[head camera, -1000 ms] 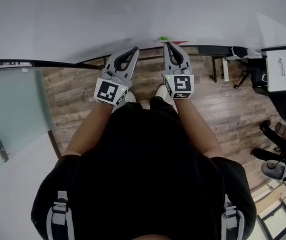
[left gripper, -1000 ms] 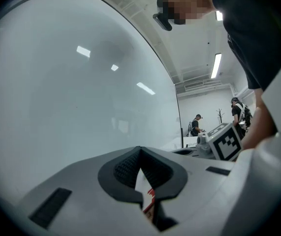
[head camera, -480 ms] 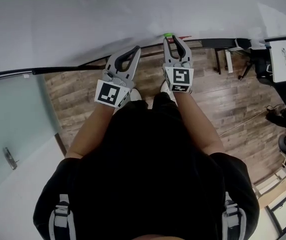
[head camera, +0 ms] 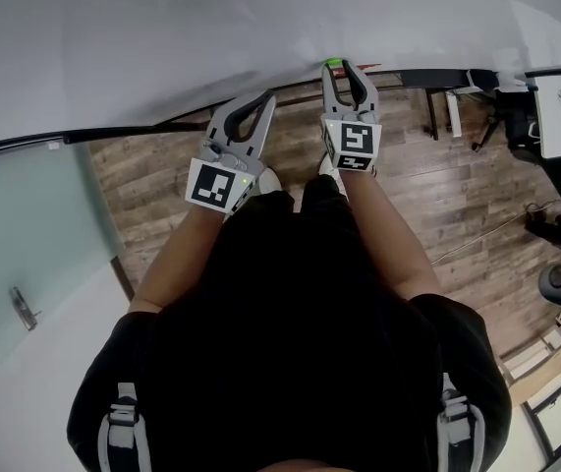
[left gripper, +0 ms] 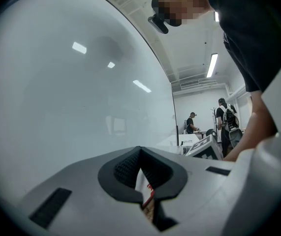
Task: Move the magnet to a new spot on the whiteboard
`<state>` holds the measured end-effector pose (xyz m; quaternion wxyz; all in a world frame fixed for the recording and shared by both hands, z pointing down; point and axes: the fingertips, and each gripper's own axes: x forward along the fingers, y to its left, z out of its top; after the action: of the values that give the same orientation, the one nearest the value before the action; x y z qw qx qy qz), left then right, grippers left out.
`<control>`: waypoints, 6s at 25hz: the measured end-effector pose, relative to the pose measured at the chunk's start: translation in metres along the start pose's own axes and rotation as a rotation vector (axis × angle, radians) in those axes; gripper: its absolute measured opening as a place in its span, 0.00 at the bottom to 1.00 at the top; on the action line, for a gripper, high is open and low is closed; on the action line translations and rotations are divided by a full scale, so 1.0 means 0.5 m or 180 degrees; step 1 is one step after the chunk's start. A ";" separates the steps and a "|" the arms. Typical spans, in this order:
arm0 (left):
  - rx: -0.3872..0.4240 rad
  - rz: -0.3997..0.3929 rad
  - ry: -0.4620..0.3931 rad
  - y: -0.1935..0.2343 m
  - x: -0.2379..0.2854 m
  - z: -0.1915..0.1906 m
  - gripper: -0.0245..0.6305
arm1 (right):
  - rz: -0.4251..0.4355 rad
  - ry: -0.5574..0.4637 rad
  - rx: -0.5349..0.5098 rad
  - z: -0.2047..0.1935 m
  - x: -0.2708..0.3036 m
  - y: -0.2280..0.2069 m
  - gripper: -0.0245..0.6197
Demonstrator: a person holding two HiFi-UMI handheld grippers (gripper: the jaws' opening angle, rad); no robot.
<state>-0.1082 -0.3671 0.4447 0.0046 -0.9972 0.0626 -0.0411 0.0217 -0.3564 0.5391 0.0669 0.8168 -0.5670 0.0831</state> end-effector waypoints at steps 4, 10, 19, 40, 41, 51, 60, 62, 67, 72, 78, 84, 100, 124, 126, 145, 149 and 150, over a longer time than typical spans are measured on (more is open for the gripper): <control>-0.0029 0.0056 0.0033 0.003 -0.019 -0.006 0.04 | -0.0011 -0.0031 -0.0023 0.003 0.007 0.004 0.23; -0.0015 0.0134 0.0061 0.012 -0.046 -0.013 0.04 | -0.0034 -0.0084 -0.0047 0.003 0.011 0.007 0.22; 0.0013 0.0141 0.0016 0.019 -0.095 -0.010 0.04 | 0.0004 -0.0099 -0.0116 0.018 -0.008 0.024 0.22; 0.0016 -0.0073 -0.0133 0.041 -0.116 0.111 0.04 | 0.1286 -0.0456 -0.0050 0.265 -0.153 0.157 0.22; 0.0009 -0.0077 -0.0157 0.042 -0.118 0.122 0.04 | 0.1354 -0.0495 -0.0058 0.284 -0.161 0.165 0.22; 0.0000 -0.0166 -0.0231 0.027 -0.154 0.215 0.04 | 0.1993 -0.0702 -0.0185 0.410 -0.235 0.252 0.22; 0.0033 -0.0104 -0.0315 0.017 -0.177 0.230 0.04 | 0.2134 -0.0701 -0.0183 0.409 -0.250 0.271 0.22; 0.0032 -0.0114 -0.0325 0.015 -0.177 0.230 0.04 | 0.2145 -0.0694 -0.0189 0.406 -0.251 0.271 0.22; 0.0032 -0.0123 -0.0319 0.010 -0.178 0.229 0.04 | 0.2152 -0.0686 -0.0165 0.402 -0.256 0.272 0.22; 0.0030 -0.0150 -0.0320 0.010 -0.179 0.229 0.04 | 0.2125 -0.0679 -0.0148 0.401 -0.257 0.275 0.22; 0.0002 -0.0238 -0.0330 0.012 -0.181 0.227 0.04 | 0.1996 -0.0676 -0.0158 0.399 -0.263 0.272 0.22; 0.0045 -0.0480 -0.0360 -0.005 -0.178 0.226 0.04 | 0.1759 -0.0678 -0.0143 0.397 -0.281 0.265 0.22; -0.0031 -0.1336 -0.0412 -0.092 -0.151 0.204 0.04 | 0.0895 -0.0524 0.0030 0.336 -0.367 0.230 0.22; 0.0074 -0.1551 -0.0350 -0.355 0.122 0.249 0.04 | 0.0432 -0.0675 0.0069 0.325 -0.488 -0.171 0.22; 0.0074 -0.1524 -0.0338 -0.383 0.164 0.251 0.04 | 0.0456 -0.0693 0.0079 0.326 -0.490 -0.223 0.22; 0.0117 -0.1400 -0.0347 -0.679 0.443 0.294 0.04 | 0.0523 -0.0781 0.0036 0.307 -0.625 -0.600 0.22; 0.0116 -0.1397 -0.0305 -0.719 0.485 0.289 0.04 | 0.0487 -0.0808 0.0076 0.295 -0.639 -0.655 0.22; 0.0116 -0.1400 -0.0290 -0.725 0.497 0.287 0.04 | 0.0473 -0.0804 0.0091 0.291 -0.639 -0.667 0.22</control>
<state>0.1944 -0.0379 0.3270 0.0164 -0.9874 -0.1573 0.0029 0.2336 0.0225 0.3241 -0.0229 0.7774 -0.6286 -0.0076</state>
